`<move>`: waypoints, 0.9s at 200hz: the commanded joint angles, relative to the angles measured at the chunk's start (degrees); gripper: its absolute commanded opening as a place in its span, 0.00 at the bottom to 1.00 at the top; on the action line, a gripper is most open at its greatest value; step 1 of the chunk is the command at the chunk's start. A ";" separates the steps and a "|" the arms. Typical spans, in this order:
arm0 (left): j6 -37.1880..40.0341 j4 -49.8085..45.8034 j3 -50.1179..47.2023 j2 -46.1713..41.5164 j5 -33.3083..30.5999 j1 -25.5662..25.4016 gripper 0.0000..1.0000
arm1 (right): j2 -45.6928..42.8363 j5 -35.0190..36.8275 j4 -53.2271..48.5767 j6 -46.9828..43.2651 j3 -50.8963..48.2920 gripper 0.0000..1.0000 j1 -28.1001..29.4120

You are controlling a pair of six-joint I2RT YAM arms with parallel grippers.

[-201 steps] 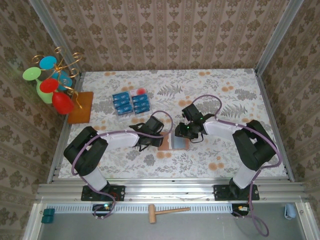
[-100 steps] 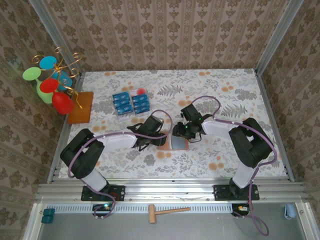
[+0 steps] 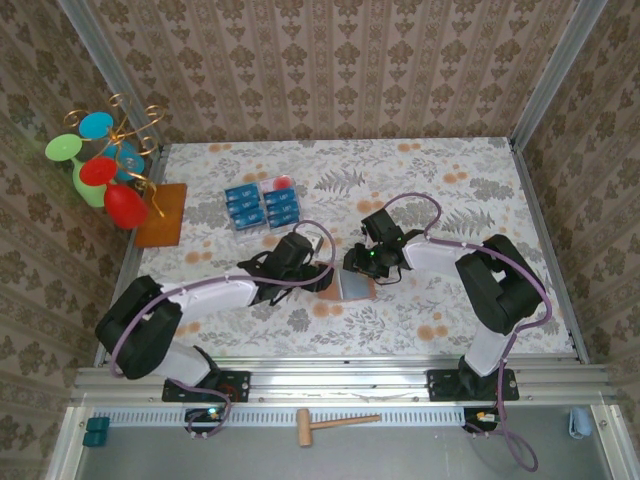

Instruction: Put the credit cards into the card holder

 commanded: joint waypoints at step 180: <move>0.66 -2.73 2.60 6.79 -1.25 -6.37 0.49 | -0.03 -0.67 0.88 1.32 -2.53 0.37 0.08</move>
